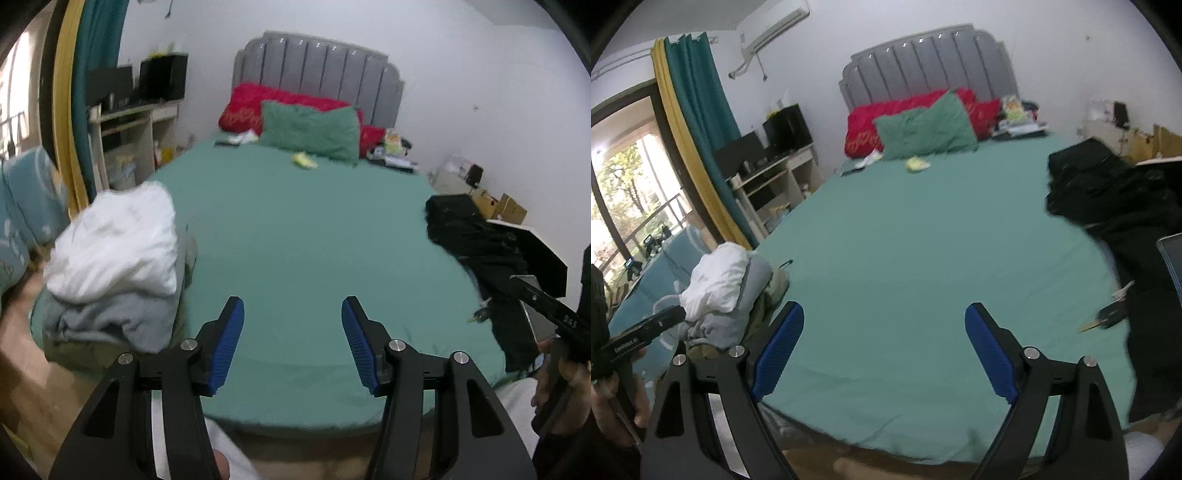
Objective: Fold large clothes
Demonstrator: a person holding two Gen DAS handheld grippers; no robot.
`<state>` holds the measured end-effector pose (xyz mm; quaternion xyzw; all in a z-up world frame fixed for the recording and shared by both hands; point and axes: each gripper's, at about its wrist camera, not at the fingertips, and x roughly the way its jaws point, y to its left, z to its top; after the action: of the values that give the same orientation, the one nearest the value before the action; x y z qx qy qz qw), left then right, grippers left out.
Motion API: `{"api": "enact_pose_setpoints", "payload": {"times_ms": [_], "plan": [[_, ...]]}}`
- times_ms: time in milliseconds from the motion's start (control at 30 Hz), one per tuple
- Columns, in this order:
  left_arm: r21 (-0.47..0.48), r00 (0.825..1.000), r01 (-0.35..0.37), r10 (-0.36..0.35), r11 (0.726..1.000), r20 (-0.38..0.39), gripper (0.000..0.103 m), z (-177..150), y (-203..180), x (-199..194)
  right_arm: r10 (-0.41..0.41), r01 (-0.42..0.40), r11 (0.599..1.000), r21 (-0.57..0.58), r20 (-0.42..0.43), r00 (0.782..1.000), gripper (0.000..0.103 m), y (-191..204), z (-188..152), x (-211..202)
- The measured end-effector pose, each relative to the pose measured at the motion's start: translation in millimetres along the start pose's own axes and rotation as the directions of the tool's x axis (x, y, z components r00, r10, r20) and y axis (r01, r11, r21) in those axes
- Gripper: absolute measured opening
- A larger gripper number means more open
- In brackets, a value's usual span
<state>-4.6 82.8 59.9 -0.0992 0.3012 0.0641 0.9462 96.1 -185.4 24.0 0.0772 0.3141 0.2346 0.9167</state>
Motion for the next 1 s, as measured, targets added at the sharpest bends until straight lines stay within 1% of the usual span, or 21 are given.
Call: {"api": "enact_pose_setpoints", "payload": {"times_ms": [67,133,167,233,333,400,500,533,600,633,667,767,867,900,1000], "plan": [[0.018,0.999,0.005,-0.006,1.0,0.043,0.058,6.5,-11.9,-10.9,-0.018,0.018,1.0,-0.006,0.036,0.999,0.088,-2.5,3.2,-17.0],[0.03,0.997,-0.022,0.02,0.999,0.075,0.059,11.9,-21.3,-19.1,-0.038,0.039,0.999,-0.013,0.067,0.997,0.088,-3.2,7.3,-31.9],[0.038,0.995,-0.023,0.019,0.999,0.099,0.062,14.9,-27.1,-25.2,-0.043,0.045,0.999,-0.015,0.081,0.996,0.088,-2.5,9.2,-38.1],[0.052,0.991,-0.009,0.002,0.999,0.137,0.066,19.5,-35.1,-35.4,-0.049,0.052,0.998,-0.02,0.112,0.992,0.088,-2.6,14.0,-53.9],[0.076,0.979,-0.004,-0.012,0.997,0.204,0.068,25.9,-47.3,-53.8,-0.075,0.082,0.996,-0.043,0.149,0.986,0.088,2.5,18.7,-70.9],[0.088,0.969,-0.007,-0.016,0.996,0.248,0.071,30.2,-52.3,-66.0,-0.077,0.088,0.994,-0.057,0.177,0.981,0.088,7.9,21.5,-83.4],[0.093,0.945,-0.005,-0.026,0.996,0.327,0.073,36.4,-57.0,-87.5,-0.096,0.115,0.991,-0.072,0.219,0.971,0.089,15.3,25.2,-101.4],[0.096,0.94,-0.007,-0.026,0.995,0.341,0.073,37.2,-58.2,-91.7,-0.1,0.123,0.989,-0.084,0.236,0.967,0.089,19.7,26.8,-107.8],[0.097,0.921,-0.012,-0.026,0.995,0.388,0.074,39.3,-60.2,-105.6,-0.108,0.138,0.986,-0.098,0.267,0.958,0.089,25.6,29.0,-118.2],[0.097,0.916,-0.011,-0.029,0.995,0.399,0.074,39.9,-60.6,-109.0,-0.112,0.146,0.984,-0.104,0.281,0.953,0.092,29.2,30.2,-122.9],[0.097,0.906,-0.007,-0.035,0.995,0.423,0.074,40.1,-60.7,-116.0,-0.116,0.156,0.981,-0.113,0.301,0.946,0.096,33.7,31.5,-128.7],[0.092,0.882,-0.011,-0.034,0.996,0.469,0.076,39.6,-60.0,-128.2,-0.105,0.163,0.975,-0.149,0.338,0.935,0.101,46.5,33.1,-139.3],[0.075,0.868,-0.022,-0.018,0.997,0.496,0.083,38.4,-57.5,-133.3,-0.081,0.148,0.975,-0.165,0.359,0.93,0.101,54.3,33.3,-142.3],[0.067,0.867,-0.021,-0.015,0.998,0.498,0.083,38.4,-55.7,-132.8,-0.075,0.143,0.976,-0.162,0.364,0.929,0.101,55.6,33.9,-140.6],[0.04,0.872,-0.019,-0.003,0.999,0.49,0.083,37.6,-48.3,-127.6,-0.054,0.118,0.981,-0.154,0.369,0.928,0.101,55.7,32.1,-137.1]]}}
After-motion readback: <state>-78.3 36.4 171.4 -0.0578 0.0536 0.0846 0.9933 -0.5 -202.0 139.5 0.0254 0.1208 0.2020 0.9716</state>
